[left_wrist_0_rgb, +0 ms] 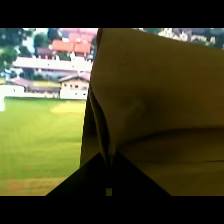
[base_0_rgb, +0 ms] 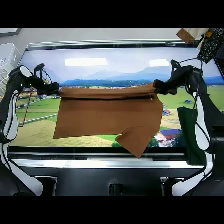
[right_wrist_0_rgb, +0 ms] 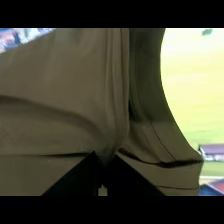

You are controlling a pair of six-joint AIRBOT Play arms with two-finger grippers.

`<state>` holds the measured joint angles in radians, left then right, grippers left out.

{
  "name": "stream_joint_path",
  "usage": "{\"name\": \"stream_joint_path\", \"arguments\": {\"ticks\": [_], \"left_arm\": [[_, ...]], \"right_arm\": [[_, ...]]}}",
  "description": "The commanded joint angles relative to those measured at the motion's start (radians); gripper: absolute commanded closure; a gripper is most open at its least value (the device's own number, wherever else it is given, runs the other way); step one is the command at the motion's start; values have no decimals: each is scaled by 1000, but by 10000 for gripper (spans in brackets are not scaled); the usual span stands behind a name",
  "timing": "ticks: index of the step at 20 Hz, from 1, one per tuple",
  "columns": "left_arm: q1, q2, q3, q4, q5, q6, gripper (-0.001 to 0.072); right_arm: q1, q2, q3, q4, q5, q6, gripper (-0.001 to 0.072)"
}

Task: Fold the clothes and pants, and hang the long-sleeved shirts on hangers.

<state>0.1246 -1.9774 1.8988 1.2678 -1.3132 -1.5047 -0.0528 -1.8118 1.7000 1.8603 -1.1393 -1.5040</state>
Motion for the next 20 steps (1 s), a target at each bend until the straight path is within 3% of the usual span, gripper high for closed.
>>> {"name": "stream_joint_path", "arguments": {"ticks": [1,10,11,13,14,15,19,20], "left_arm": [[-12,-2,-5,1,-101,-26,697],[-60,-21,-31,1,-119,-69,693],[-60,-26,-31,1,-119,-76,641],[-55,-30,-31,1,-119,-92,285],[-51,-29,-30,1,-119,-93,120],[-47,-27,-29,1,-121,-93,92],[5,32,-25,24,-173,-119,92],[29,57,-25,40,-203,-106,93]], "right_arm": [[1,-13,-1,-37,-50,8,680],[1,-76,-3,-39,-111,31,678],[1,-78,-3,-40,-127,34,665],[1,-76,-3,-36,-156,35,520],[1,-74,-3,-32,-175,34,391],[1,-69,-3,-30,-188,34,289],[-6,32,-3,-26,-241,-90,227],[-24,77,-6,12,-255,-139,172]]}}
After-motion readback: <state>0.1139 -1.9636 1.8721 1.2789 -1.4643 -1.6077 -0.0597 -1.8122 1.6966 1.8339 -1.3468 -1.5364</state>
